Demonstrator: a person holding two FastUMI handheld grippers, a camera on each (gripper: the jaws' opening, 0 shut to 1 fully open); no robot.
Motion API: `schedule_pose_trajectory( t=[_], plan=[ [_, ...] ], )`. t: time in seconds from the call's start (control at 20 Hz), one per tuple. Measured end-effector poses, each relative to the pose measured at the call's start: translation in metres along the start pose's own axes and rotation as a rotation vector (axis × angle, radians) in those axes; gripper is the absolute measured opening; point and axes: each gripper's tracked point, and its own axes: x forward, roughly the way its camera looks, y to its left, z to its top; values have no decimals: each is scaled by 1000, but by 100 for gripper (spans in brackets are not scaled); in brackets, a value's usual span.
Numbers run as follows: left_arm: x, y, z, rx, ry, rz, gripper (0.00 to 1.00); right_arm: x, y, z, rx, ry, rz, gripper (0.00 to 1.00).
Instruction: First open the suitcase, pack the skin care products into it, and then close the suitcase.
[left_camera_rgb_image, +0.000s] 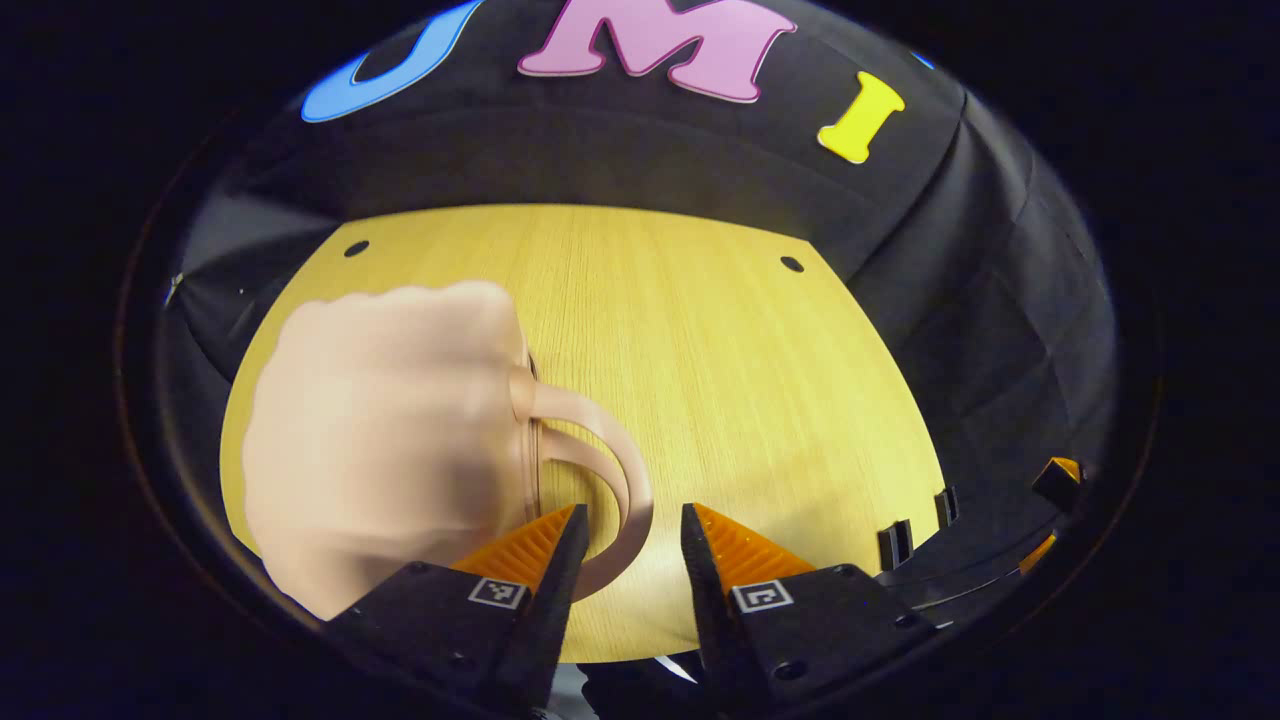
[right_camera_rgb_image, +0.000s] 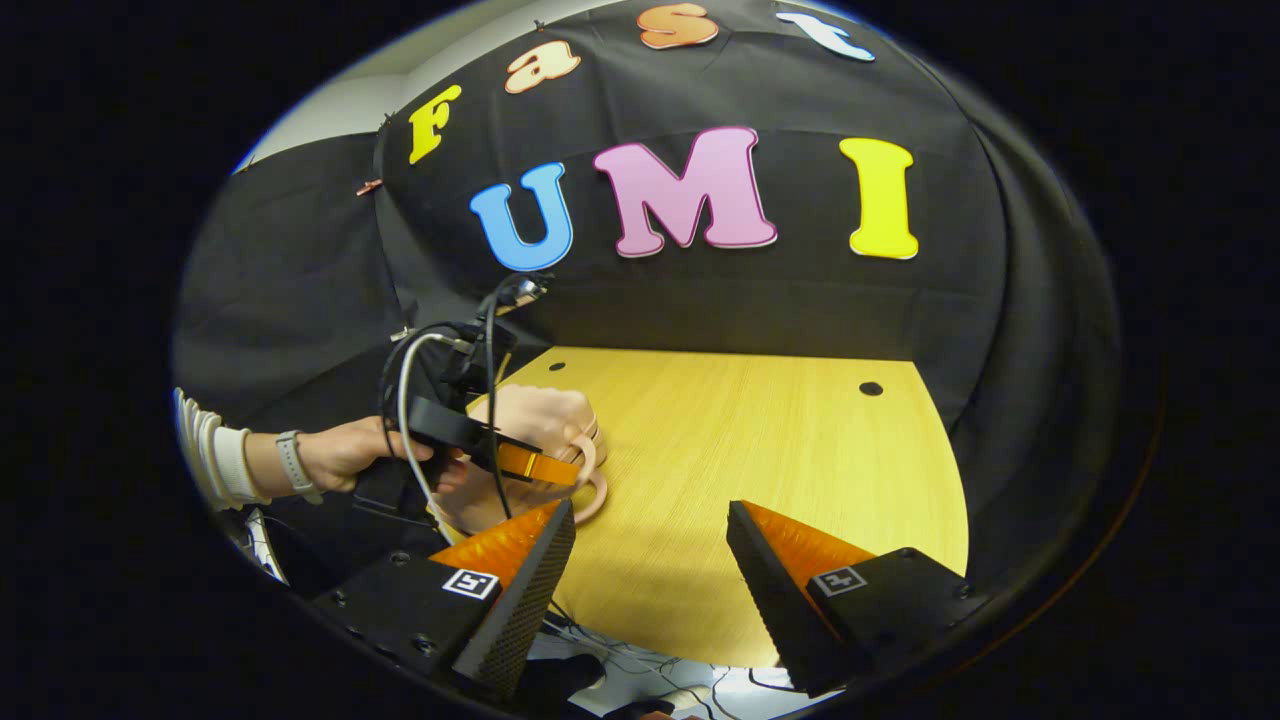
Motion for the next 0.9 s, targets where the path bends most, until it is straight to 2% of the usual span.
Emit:
schedule_pose_trajectory(
  t=[0.05,0.15,0.4,0.55,0.75,0.9],
  plan=[
    [-16,-8,13,10,-66,6,73,-2,-9,9,-15,-33,-30,97],
    [-59,-25,47,14,-237,33,85,-9,-21,31,-34,-105,-72,97],
    [-166,-51,105,66,-585,112,88,-24,-22,107,-88,-302,-102,97],
    [-223,-55,125,99,-701,115,89,-34,-15,158,-95,-415,-140,97],
    [-292,-53,162,59,-915,151,92,-44,-3,200,-97,-531,-166,97],
    [-297,-46,172,91,-954,181,96,-48,-1,216,-151,-573,-227,97]
  ],
)
